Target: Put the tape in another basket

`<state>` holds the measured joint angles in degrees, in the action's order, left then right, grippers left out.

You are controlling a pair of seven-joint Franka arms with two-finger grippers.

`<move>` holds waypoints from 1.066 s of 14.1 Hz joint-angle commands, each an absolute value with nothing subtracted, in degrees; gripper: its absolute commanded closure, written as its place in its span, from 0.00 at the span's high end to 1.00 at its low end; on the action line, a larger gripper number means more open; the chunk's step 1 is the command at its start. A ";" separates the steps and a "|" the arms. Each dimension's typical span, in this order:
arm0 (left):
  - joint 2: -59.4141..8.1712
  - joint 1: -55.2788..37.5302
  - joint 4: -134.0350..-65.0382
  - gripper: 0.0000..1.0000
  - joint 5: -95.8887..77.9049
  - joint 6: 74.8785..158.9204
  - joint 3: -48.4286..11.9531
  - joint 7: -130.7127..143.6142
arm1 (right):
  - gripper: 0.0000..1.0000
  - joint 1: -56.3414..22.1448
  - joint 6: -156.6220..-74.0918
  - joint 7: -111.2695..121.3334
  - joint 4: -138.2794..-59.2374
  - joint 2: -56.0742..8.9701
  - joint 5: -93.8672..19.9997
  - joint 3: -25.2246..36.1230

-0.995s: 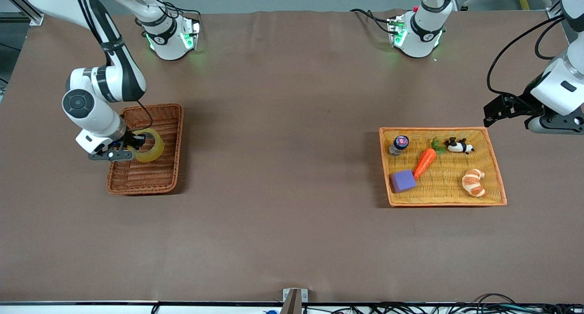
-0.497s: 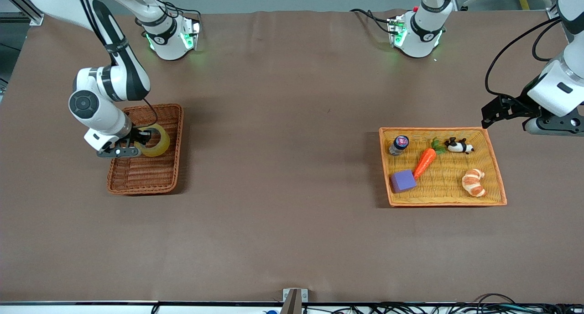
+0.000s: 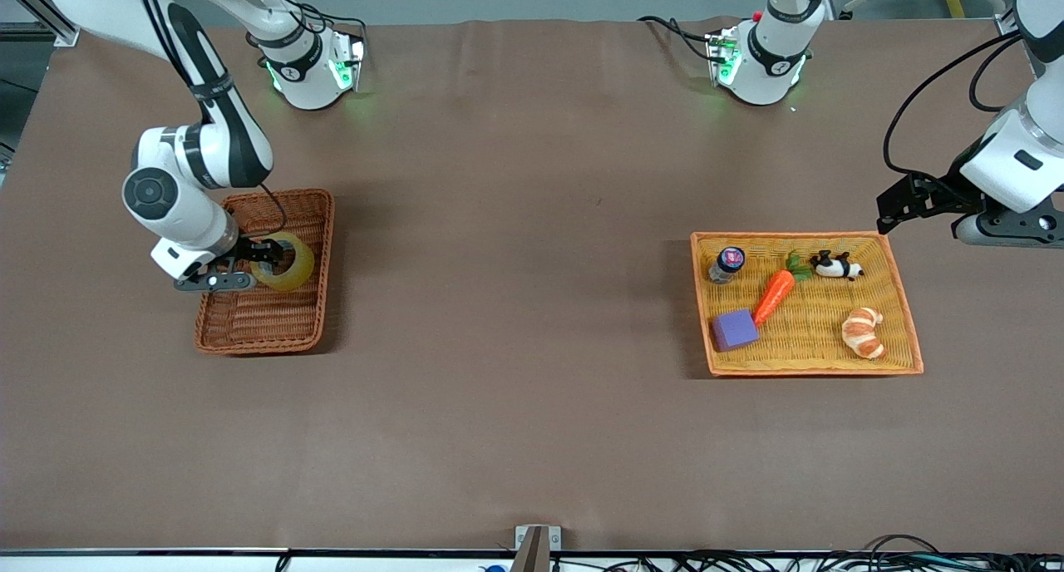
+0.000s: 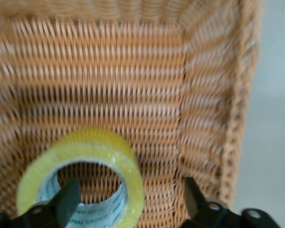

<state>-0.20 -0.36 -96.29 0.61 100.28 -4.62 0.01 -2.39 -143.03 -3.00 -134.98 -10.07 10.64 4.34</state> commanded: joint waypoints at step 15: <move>-0.09 0.35 -96.42 1.00 -0.09 100.81 -5.10 -1.41 | 1.00 -0.70 -81.84 -2.81 -85.61 -0.09 -0.26 3.87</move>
<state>-0.29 -0.34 -96.40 0.61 100.30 -4.63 0.00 -1.37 -84.64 -2.98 -88.94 1.29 0.88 4.45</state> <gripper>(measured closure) 0.000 0.000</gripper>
